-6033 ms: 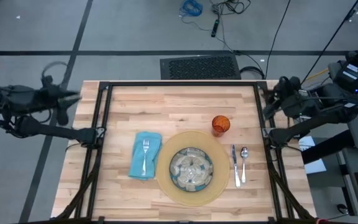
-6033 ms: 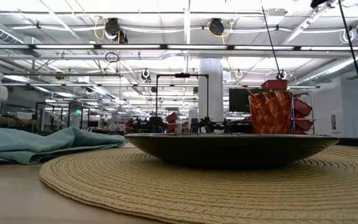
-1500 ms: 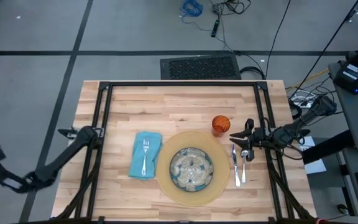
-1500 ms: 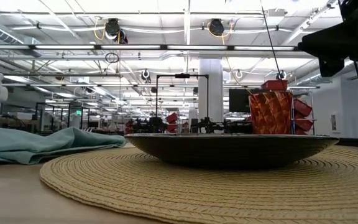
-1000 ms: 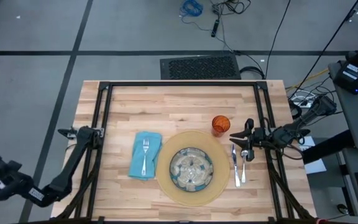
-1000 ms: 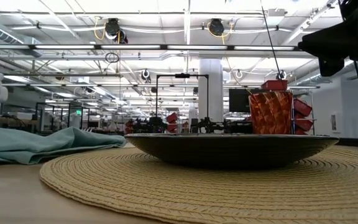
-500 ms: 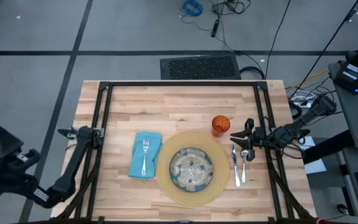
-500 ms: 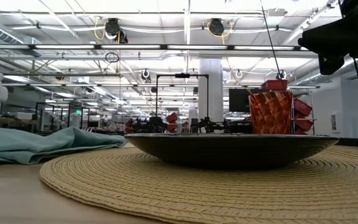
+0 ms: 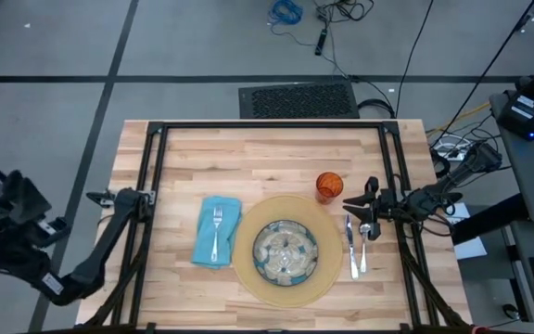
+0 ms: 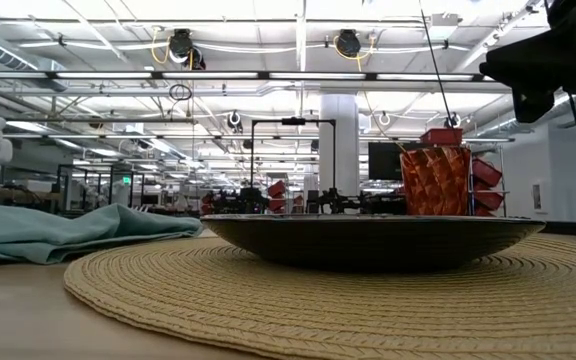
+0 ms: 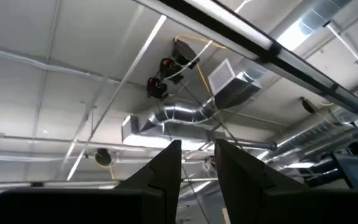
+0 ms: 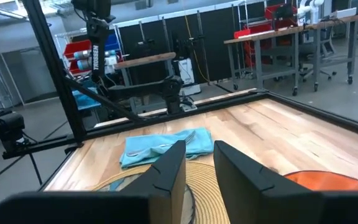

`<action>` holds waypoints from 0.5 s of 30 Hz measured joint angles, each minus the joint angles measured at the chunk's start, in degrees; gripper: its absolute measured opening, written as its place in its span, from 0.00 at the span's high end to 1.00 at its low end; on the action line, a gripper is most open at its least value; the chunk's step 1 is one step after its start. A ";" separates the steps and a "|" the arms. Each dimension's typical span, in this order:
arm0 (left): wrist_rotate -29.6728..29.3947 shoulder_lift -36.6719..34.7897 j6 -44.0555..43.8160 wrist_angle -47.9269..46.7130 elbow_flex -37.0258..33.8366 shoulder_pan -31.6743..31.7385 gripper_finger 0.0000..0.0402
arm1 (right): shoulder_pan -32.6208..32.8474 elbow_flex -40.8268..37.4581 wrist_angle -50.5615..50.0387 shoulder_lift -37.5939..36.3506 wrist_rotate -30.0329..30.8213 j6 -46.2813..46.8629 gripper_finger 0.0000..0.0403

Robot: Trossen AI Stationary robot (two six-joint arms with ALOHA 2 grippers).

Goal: Set table place
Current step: Return to Home Position

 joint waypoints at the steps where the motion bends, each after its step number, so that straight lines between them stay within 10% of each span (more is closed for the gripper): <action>1: -1.18 0.00 0.90 -1.18 -0.05 -1.54 0.79 | 0.00 0.00 -0.03 0.00 0.17 0.15 0.81; 11: -3.68 -0.97 25.69 -15.68 -14.44 -26.94 0.79 | -0.03 0.00 -1.18 -0.02 7.30 4.76 0.81; 15: -16.40 -1.75 30.92 2.99 -24.50 -34.01 0.79 | 0.00 0.01 -1.50 0.03 10.05 8.11 0.81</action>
